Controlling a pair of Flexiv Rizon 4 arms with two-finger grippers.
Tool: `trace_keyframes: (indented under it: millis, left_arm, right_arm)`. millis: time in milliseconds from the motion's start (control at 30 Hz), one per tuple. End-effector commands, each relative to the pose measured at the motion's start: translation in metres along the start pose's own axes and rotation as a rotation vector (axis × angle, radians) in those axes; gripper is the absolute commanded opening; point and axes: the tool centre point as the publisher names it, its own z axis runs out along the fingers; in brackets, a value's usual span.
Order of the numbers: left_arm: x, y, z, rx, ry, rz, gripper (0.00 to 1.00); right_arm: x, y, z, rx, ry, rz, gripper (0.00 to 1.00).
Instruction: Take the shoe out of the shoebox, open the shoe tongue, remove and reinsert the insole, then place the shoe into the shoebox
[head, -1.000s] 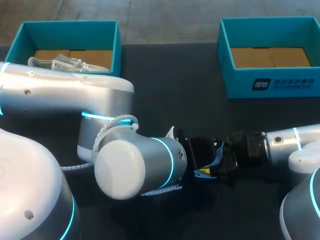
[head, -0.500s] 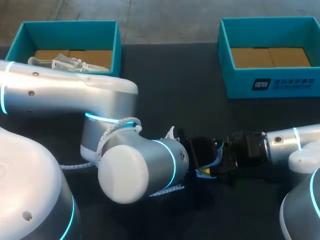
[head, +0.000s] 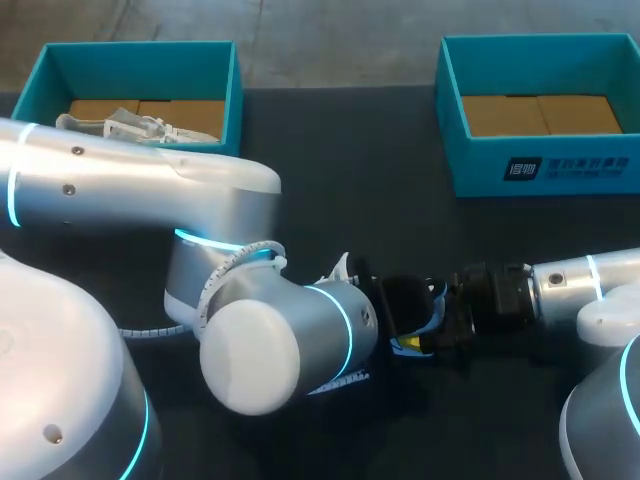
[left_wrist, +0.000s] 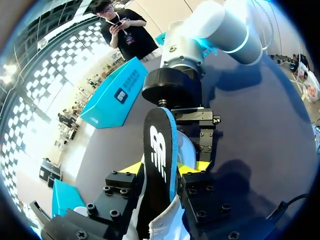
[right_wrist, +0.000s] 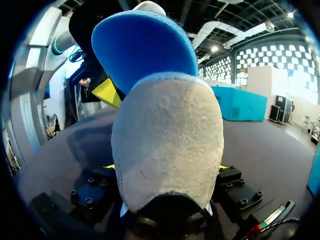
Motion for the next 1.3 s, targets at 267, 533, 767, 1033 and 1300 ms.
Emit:
trace_keyframes:
  millis: [267,533,767,1033,1300]
  left_arm:
    - [-0.002,-0.002,0.011,0.02,-0.007,-0.005,0.37]
    - [-0.009,-0.005,0.014,0.045,-0.011,-0.011,0.35]
    - [-0.013,-0.005,0.018,0.051,-0.005,-0.013,0.25]
    - [-0.016,-0.005,0.019,0.061,0.006,-0.018,0.01]
    - [-0.014,-0.011,0.01,0.087,0.017,-0.02,0.0]
  right_arm:
    - [0.001,0.001,0.001,0.004,-0.001,0.0,0.0]
    - [0.001,0.001,0.001,0.004,-0.001,0.0,0.0]
    - [0.001,0.001,0.001,0.004,-0.001,0.0,0.0]
    - [0.001,0.001,0.001,0.004,-0.001,0.0,0.0]
    - [0.001,0.001,0.001,0.004,-0.001,0.0,0.0]
